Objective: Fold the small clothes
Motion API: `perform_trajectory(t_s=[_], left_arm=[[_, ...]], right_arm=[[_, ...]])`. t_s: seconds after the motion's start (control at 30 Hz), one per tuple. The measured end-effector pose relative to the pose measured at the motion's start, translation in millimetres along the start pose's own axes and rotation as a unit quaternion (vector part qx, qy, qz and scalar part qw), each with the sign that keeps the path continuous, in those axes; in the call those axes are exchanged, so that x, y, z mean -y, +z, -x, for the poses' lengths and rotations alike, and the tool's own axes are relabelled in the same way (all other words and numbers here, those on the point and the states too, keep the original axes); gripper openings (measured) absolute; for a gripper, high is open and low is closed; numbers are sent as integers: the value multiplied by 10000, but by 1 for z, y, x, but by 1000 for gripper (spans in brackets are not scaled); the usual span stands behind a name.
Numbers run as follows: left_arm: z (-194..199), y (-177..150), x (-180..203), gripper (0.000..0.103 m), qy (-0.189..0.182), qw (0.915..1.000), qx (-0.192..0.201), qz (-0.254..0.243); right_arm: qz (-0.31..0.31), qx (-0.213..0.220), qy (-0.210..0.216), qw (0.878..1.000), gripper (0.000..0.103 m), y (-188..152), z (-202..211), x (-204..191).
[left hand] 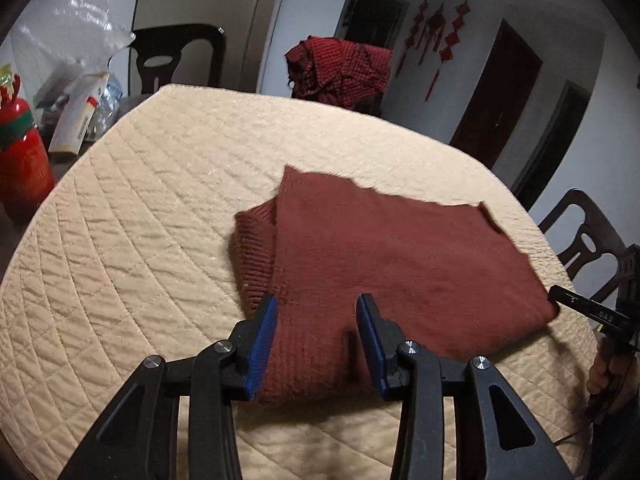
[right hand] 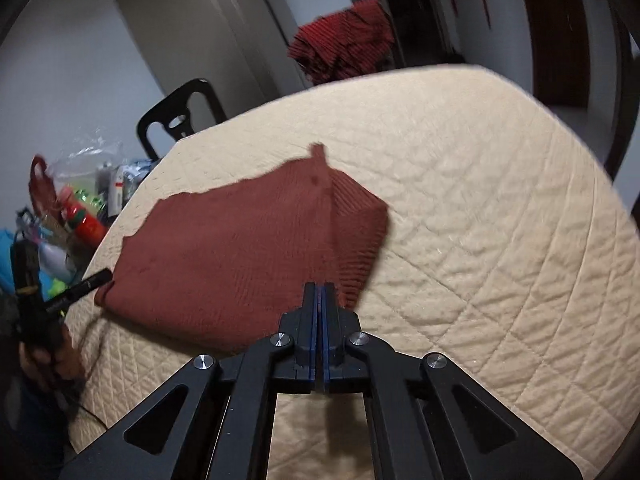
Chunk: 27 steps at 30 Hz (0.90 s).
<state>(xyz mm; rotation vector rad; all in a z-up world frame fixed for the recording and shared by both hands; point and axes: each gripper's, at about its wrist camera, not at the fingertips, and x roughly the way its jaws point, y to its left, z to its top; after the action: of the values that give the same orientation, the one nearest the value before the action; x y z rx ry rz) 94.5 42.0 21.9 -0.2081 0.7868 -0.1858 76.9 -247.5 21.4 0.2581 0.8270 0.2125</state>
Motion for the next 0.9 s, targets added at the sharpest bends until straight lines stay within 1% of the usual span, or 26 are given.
perform_trajectory(t_s=[0.03,0.13,0.2,0.27,0.33,0.37,0.4,0.43,0.53,0.73,0.8,0.9], left_arm=[[4,-1,6,43,-70,10000,23,-38],[6,-7,33,43,-276,9991,-14,-317],[2,-11,53,43,-426,9977,-72,-526],[-6,-15,66,43,-422,9969,-156,-639],[-16,-18,73,43,-378,9962,-289,-734],[-23,-20,74,43,-270,9960,-415,-747],[-27,-23,74,43,-213,9957,-460,-779],[-25,-23,75,43,-187,9955,-422,-822],[-21,-21,79,43,-108,9953,-429,-865],[-21,-23,109,43,-367,9935,-397,-1000],[-25,-23,117,43,-354,9928,-407,-1067],[-31,-23,123,43,-305,9918,-413,-1168]], right_arm=[[86,21,75,9999,2,-1,3,-8],[453,-68,281,9986,2,-4,1,-38],[675,-164,388,9968,2,-9,-8,-56],[823,-294,473,9950,2,-15,-19,-70],[996,-380,444,9933,2,-20,-32,-78],[1013,-449,339,9933,2,-22,-38,-78],[928,-571,267,9937,2,-24,-42,-73],[807,-538,352,9947,2,-22,-41,-69],[879,-445,284,9947,2,-20,-33,-71],[782,-331,354,9958,2,-19,-22,-67],[676,-235,348,9968,2,-17,-15,-60],[534,-271,98,9982,2,-18,-16,-47]])
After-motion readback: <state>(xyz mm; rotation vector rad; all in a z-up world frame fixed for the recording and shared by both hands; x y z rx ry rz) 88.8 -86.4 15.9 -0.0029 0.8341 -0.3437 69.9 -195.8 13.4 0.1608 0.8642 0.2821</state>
